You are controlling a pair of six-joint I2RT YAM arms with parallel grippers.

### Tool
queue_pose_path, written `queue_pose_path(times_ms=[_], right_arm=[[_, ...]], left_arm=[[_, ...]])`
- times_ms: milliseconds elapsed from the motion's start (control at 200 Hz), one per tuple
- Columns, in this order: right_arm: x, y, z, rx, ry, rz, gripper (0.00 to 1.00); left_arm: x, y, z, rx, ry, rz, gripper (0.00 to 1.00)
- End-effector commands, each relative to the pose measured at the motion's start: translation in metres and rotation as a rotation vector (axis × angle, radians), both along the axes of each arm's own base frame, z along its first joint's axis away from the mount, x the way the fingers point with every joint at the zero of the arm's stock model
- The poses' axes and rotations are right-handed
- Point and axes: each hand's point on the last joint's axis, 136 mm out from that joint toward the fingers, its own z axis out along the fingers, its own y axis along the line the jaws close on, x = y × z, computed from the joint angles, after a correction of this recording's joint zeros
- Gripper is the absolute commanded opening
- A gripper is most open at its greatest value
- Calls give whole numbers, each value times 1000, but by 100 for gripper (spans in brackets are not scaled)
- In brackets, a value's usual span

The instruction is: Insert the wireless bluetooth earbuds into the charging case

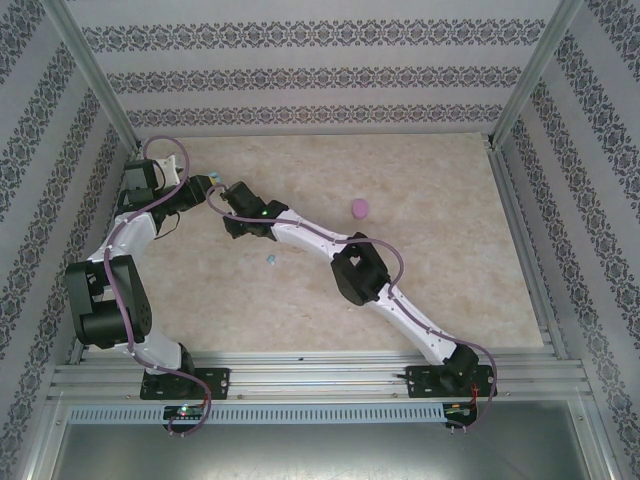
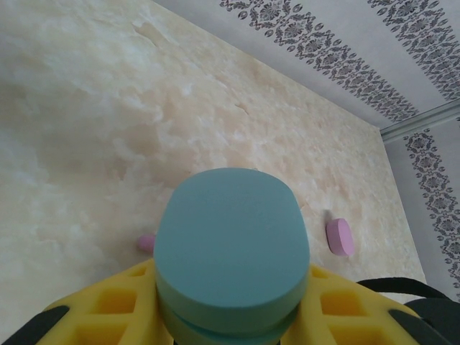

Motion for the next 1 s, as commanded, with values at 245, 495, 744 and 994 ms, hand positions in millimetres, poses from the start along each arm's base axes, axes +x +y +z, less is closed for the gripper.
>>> queue_pose_path(times_ms=[245,495,744,994], right_arm=[[-43,-58,1,-165,77,2,16],[-75,-128,16,-135,128,-99,20],[-109,-179,80,-52,108,-138,40],[-168,-207,177,145,33,-42,35]], left_arm=[[-14,-9,18,-16,-66,-45,16],[-34,-33,25,-44,-137,-145,15],[-68,-100,41,-16,-271,-389,15],[-130,-173,59,65,-493,-741,17]])
